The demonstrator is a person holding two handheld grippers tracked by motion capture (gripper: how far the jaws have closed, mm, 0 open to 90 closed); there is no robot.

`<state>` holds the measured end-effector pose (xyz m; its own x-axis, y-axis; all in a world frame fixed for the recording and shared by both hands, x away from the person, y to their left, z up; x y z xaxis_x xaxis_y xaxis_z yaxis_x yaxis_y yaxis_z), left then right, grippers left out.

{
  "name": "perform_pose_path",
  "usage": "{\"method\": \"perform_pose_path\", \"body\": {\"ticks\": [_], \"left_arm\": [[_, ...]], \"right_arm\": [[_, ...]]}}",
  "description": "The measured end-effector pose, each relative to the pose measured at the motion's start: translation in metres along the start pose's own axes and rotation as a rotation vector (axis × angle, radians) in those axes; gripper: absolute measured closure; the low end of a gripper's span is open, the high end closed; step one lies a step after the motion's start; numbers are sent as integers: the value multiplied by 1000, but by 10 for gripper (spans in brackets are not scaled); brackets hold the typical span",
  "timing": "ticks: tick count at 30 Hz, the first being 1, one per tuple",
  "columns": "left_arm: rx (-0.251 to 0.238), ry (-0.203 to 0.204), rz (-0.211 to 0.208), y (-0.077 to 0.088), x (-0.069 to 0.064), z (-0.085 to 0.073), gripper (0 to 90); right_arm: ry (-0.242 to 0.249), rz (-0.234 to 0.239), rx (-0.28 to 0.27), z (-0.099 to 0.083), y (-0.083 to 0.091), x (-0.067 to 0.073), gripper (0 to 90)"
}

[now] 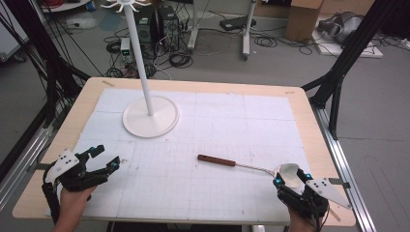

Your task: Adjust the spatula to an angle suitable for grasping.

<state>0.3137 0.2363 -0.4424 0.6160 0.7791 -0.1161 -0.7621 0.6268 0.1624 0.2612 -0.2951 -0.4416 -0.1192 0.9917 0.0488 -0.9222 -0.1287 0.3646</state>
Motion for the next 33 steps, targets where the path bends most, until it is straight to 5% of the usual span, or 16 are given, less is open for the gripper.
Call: {"method": "perform_pose_path", "body": {"ticks": [5, 7, 8, 9, 10, 11, 13, 19, 33], "left_arm": [[1, -4, -5, 3, -2, -1, 251], [3, -4, -6, 5, -1, -1, 252], [3, -4, -6, 5, -1, -1, 251], [9, -2, -6, 5, 0, -2, 252], [11, 1, -4, 5, 1, -3, 251], [11, 1, -4, 5, 1, -3, 252], [15, 6, 0, 5, 3, -4, 252], [26, 5, 1, 2, 2, -6, 252], [41, 11, 10, 2, 4, -9, 257]], "right_arm": [[6, -41, 2, 2, 5, -17, 367], [14, -66, 10, 2, 11, -29, 546], [14, -66, 10, 2, 11, -29, 546], [25, -78, 52, -2, 14, -41, 714], [32, -100, 74, -5, 15, -49, 782], [32, -100, 74, -5, 15, -49, 782], [5, -152, 106, -12, 17, -71, 868], [-15, -180, 174, -23, 5, -95, 891], [48, -136, 305, -31, -40, -84, 875]]}}
Point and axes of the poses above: each handheld gripper's, and its own axes: y roughly backward along the jaws, z roughly out of its top, x roughly to its left, the point moved 9 cm from there along -y, roughly forward along the jaws, and after that the axes turned 4 degrees about -z, right-handed, at the moved point
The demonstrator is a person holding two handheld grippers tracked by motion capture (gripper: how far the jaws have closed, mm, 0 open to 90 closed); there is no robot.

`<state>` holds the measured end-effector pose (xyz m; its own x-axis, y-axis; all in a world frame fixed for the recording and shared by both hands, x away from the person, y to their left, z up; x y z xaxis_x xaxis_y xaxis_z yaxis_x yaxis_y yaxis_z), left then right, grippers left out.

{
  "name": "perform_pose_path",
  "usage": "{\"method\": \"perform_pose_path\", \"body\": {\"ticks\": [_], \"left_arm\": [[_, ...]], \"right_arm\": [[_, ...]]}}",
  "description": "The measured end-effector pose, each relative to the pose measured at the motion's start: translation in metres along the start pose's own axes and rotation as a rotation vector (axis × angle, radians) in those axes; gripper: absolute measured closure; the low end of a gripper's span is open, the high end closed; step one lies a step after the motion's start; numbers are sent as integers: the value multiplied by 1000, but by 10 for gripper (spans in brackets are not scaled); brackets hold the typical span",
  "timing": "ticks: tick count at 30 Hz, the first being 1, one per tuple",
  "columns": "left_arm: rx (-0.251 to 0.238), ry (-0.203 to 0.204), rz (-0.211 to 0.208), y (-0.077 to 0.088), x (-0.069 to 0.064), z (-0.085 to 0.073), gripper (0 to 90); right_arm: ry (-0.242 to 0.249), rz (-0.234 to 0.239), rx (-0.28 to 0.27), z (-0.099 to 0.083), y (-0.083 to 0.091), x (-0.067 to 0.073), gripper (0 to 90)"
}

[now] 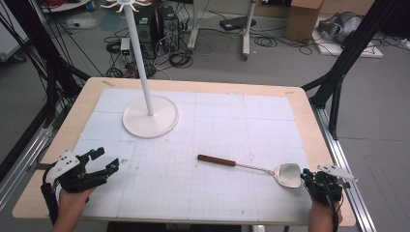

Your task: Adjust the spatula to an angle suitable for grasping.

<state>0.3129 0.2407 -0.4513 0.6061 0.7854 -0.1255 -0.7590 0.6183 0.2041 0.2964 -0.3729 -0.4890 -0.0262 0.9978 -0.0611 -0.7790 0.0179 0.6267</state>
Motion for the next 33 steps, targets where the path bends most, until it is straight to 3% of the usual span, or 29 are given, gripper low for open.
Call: {"method": "perform_pose_path", "body": {"ticks": [7, 10, 27, 33], "left_arm": [[8, -1, 3, 1, 0, -2, 263], [12, 2, 2, 1, 1, -2, 265], [8, 18, 10, 3, 3, -3, 269], [9, 15, 12, 4, 3, -3, 269]], "right_arm": [[-8, 14, 19, 1, -9, 1, 890], [-17, 47, 16, 4, -13, 4, 890], [85, 149, 21, 18, -29, 43, 890], [126, 205, 27, 23, -32, 65, 890]]}}
Point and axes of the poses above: each handheld gripper's, and its own axes: y roughly backward along the jaws, z roughly out of its top, x roughly to its left, the point moved 9 cm from there along -y, roughly forward along the jaws, and after that the axes turned 4 degrees about -z, right-handed, at the moved point
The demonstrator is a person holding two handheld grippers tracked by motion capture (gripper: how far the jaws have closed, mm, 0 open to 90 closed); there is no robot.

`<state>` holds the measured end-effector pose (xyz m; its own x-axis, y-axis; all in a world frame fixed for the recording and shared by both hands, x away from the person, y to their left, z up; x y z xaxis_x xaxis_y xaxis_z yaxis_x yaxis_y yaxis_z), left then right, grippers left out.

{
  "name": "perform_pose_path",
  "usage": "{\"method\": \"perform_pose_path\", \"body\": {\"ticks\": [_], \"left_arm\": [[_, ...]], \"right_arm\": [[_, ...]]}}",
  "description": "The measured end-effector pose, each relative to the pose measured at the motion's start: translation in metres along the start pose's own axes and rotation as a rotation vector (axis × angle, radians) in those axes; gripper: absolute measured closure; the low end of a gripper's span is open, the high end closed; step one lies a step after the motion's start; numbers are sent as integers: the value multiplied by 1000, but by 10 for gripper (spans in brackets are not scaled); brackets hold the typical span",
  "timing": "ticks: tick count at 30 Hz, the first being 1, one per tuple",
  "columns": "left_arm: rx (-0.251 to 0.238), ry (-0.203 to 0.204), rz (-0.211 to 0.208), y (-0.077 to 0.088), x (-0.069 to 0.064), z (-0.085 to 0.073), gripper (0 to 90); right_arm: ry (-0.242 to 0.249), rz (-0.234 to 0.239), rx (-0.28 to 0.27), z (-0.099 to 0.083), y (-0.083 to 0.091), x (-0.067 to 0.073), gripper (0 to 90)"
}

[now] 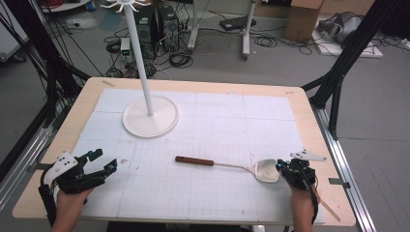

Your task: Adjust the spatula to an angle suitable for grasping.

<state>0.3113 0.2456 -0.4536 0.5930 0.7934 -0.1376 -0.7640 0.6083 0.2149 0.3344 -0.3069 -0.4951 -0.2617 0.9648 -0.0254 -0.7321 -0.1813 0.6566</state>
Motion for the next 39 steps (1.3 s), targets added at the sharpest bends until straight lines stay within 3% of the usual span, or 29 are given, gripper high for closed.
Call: {"method": "perform_pose_path", "body": {"ticks": [24, 28, 31, 33, 36, 39], "left_arm": [[6, -6, -7, -4, -1, 0, 271], [8, -5, -5, -5, 0, 0, 271], [5, -3, -3, -4, 1, 0, 271], [-1, 0, 0, -3, 2, 0, 271], [-1, 1, 1, -3, 3, 0, 271], [-16, 14, 4, -2, 4, 2, 271]], "right_arm": [[66, 170, 30, -11, 14, 44, 890], [89, 218, 25, -12, 20, 55, 890], [90, 211, 16, -14, 25, 56, 838], [71, 186, -18, -13, 32, 50, 705], [2, 132, -99, -8, 41, 39, 430], [-39, 95, -192, -3, 54, 32, 297]]}}
Point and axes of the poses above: each handheld gripper's, and its own axes: y roughly backward along the jaws, z roughly out of its top, x roughly to its left, the point moved 9 cm from there along -y, roughly forward along the jaws, and after that the axes turned 4 degrees about -z, right-handed, at the moved point
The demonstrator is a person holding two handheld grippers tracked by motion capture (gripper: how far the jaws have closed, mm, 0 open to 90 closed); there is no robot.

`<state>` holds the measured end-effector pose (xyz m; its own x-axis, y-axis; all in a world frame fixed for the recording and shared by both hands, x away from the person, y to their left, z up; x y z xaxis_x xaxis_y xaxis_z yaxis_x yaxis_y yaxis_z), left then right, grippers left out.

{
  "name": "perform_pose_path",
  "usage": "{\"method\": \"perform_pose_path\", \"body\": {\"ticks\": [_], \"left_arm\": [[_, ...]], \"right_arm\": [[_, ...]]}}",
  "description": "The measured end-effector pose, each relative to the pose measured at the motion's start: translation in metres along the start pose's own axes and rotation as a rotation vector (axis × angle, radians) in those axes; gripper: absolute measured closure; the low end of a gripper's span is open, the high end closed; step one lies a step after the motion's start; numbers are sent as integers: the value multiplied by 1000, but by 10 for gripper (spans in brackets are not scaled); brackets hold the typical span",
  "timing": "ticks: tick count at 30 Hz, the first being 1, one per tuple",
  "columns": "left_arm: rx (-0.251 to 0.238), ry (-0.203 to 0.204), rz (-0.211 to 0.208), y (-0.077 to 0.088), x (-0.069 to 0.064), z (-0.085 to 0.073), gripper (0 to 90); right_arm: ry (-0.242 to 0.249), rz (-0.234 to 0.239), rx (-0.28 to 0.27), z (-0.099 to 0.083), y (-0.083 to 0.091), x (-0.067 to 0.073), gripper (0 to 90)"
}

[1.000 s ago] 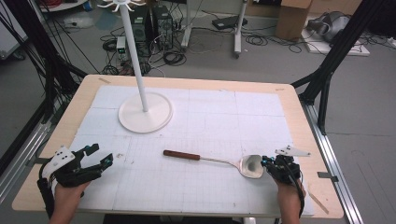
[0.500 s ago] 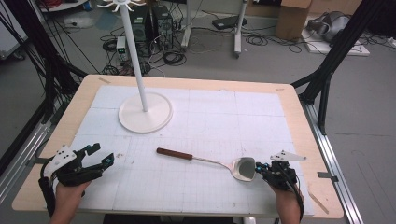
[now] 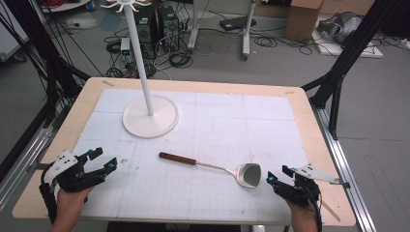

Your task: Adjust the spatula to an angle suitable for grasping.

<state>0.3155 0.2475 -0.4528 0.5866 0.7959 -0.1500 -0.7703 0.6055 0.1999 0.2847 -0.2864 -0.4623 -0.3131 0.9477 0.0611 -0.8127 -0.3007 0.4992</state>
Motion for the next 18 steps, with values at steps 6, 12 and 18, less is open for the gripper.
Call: {"method": "perform_pose_path", "body": {"ticks": [6, 12, 18], "left_arm": [[-3, 3, -10, 0, 0, 0, 268], [-5, 6, -14, 1, 1, -1, 268], [-12, 6, 0, 5, 3, 0, 268]], "right_arm": [[30, -87, -119, 13, 21, -3, 204], [148, -82, -99, 13, 13, 5, 162], [92, 5, -101, 15, 7, 17, 162]]}}
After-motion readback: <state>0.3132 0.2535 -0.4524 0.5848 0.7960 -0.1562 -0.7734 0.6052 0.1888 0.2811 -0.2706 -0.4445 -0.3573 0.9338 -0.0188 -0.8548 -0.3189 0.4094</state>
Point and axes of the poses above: each handheld gripper's, and its own axes: y roughly backward along the jaws, z roughly out of its top, x roughly to its left, the point moved 9 cm from there along -y, roughly forward along the jaws, and after that the axes turned 4 degrees about -z, right-handed, at the moved point
